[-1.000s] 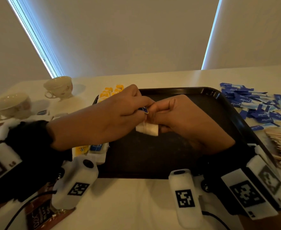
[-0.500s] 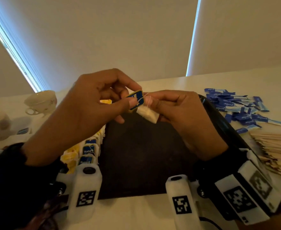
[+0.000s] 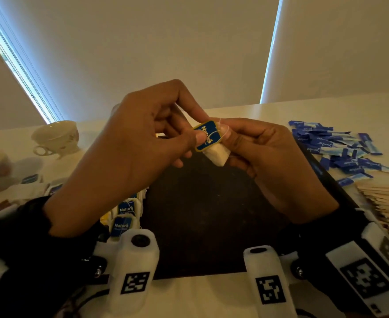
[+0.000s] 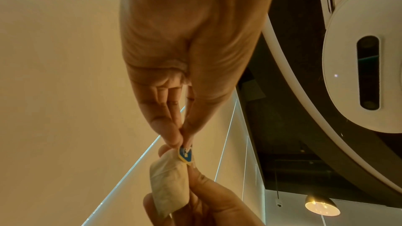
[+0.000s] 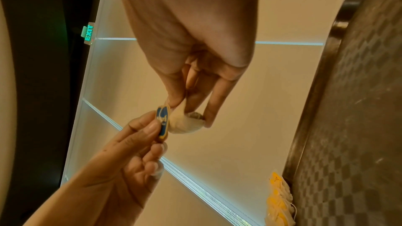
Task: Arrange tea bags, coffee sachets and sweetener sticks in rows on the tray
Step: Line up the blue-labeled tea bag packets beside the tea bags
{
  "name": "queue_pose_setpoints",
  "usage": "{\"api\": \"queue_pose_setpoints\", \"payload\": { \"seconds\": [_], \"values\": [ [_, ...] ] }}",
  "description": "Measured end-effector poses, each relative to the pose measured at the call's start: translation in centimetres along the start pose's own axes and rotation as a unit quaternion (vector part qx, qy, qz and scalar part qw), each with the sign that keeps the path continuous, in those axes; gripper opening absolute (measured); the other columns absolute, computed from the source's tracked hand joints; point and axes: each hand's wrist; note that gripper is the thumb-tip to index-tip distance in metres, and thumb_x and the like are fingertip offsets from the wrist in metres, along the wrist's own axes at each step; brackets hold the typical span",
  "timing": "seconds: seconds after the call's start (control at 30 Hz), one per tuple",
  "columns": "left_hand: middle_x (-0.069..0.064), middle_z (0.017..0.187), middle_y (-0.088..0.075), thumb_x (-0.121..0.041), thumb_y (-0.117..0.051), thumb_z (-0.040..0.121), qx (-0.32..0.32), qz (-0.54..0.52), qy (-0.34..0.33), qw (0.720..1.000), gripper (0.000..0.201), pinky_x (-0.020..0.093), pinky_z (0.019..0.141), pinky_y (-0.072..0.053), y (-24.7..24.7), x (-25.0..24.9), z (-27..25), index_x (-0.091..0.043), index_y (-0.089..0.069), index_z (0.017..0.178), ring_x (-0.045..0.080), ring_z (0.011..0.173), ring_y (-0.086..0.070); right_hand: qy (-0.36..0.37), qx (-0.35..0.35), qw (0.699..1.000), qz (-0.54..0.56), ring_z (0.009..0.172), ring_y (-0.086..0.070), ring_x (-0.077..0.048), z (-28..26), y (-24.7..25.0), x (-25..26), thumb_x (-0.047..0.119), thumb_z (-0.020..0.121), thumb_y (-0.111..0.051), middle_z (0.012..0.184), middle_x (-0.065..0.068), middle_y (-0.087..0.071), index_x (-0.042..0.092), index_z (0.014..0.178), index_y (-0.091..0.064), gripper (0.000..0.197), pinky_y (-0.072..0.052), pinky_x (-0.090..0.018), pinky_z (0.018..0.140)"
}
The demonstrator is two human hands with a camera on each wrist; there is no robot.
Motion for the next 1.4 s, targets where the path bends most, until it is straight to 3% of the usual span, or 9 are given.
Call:
{"api": "queue_pose_setpoints", "payload": {
  "seconds": [0.33,0.5,0.63,0.73,0.8,0.9,1.07,1.27,1.4],
  "values": [
    [0.005,0.076,-0.067,-0.008,-0.072,0.079,-0.011,0.016,-0.004,1.000,0.012,0.025,0.054,-0.055,0.3,0.6,0.1,-0.013,-0.062,0.084,0.013,0.066,-0.068,-0.038,0.028,0.999,0.024,0.089,-0.070,-0.014,0.0,-0.1,-0.4,0.023,0.073,-0.058,0.093,-0.001,-0.073,0.010,0.099,-0.067,0.030,-0.055,-0.022,0.067],
    [0.004,0.076,-0.067,-0.016,-0.071,0.077,-0.003,0.011,0.014,1.000,0.010,0.024,0.057,-0.057,0.2,0.7,0.2,-0.014,-0.062,0.078,0.013,0.068,-0.070,-0.046,0.040,0.998,0.024,0.093,-0.069,-0.016,-0.2,-0.4,-0.9,0.023,0.074,-0.058,0.097,-0.004,-0.073,0.009,0.101,-0.066,0.032,-0.056,-0.024,0.072],
    [0.006,0.074,-0.067,-0.032,-0.069,0.069,-0.009,0.004,0.037,0.999,0.017,0.024,0.054,-0.056,-0.1,0.9,0.1,-0.018,-0.061,0.075,0.013,0.064,-0.069,-0.044,0.022,0.999,0.009,0.096,-0.069,-0.017,0.0,-0.4,-1.1,0.024,0.073,-0.058,0.102,-0.007,-0.072,0.008,0.106,-0.065,0.037,-0.057,-0.027,0.077],
    [0.005,0.071,-0.064,-0.028,-0.072,0.075,-0.023,0.029,0.047,0.998,0.012,0.024,0.050,-0.055,-0.4,1.4,0.1,-0.022,-0.062,0.072,0.017,0.060,-0.066,-0.040,0.013,0.999,0.025,0.092,-0.069,-0.015,0.1,-0.6,-1.2,0.023,0.072,-0.057,0.097,-0.003,-0.073,0.010,0.103,-0.066,0.035,-0.057,-0.025,0.074],
    [0.002,0.069,-0.063,-0.027,-0.072,0.077,-0.024,0.042,0.053,0.997,0.013,0.025,0.049,-0.055,-0.5,1.7,0.1,-0.024,-0.062,0.070,0.019,0.059,-0.065,-0.036,0.015,0.998,0.041,0.088,-0.070,-0.013,0.0,-0.7,-1.2,0.020,0.074,-0.056,0.093,-0.002,-0.073,0.010,0.101,-0.066,0.031,-0.056,-0.021,0.070],
    [0.001,0.067,-0.063,-0.029,-0.072,0.077,-0.022,0.051,0.063,0.996,0.015,0.026,0.048,-0.054,-0.7,2.0,0.2,-0.025,-0.060,0.069,0.016,0.057,-0.063,-0.036,0.015,0.999,0.016,0.090,-0.068,-0.013,0.0,-0.9,-1.3,0.018,0.082,-0.052,0.100,-0.004,-0.071,0.010,0.105,-0.065,0.027,-0.055,-0.021,0.071],
    [0.001,0.071,-0.064,-0.032,-0.068,0.080,-0.021,0.060,0.079,0.995,0.013,0.016,0.047,-0.049,-0.9,2.2,0.2,-0.024,-0.060,0.073,0.012,0.060,-0.062,-0.027,0.009,0.998,-0.050,0.090,-0.067,-0.010,-0.2,-1.1,-1.5,0.012,0.092,-0.047,0.099,-0.001,-0.067,0.017,0.102,-0.059,0.016,-0.055,-0.020,0.072],
    [-0.004,0.071,-0.063,-0.031,-0.067,0.081,-0.046,0.044,0.084,0.994,0.010,0.010,0.051,-0.043,-1.2,2.3,0.2,-0.025,-0.063,0.074,0.002,0.056,-0.053,-0.024,-0.019,0.999,-0.039,0.080,-0.069,-0.009,-0.1,-0.9,-1.5,0.020,0.081,-0.057,0.082,0.004,-0.072,0.015,0.093,-0.062,0.014,-0.058,-0.027,0.069],
    [0.000,0.066,-0.058,-0.029,-0.067,0.081,-0.041,-0.026,0.125,0.991,0.012,0.008,0.047,-0.036,-1.6,2.4,0.1,-0.020,-0.065,0.074,0.000,0.052,-0.046,-0.034,-0.026,0.999,-0.008,0.088,-0.068,-0.012,-0.1,-0.8,-1.6,0.025,0.073,-0.058,0.090,0.003,-0.071,0.015,0.095,-0.065,0.025,-0.058,-0.028,0.071]
  ]
}}
Point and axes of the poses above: each hand's wrist, its own z-axis towards the middle knuckle, its own y-axis out of the back of the hand, x = y × z
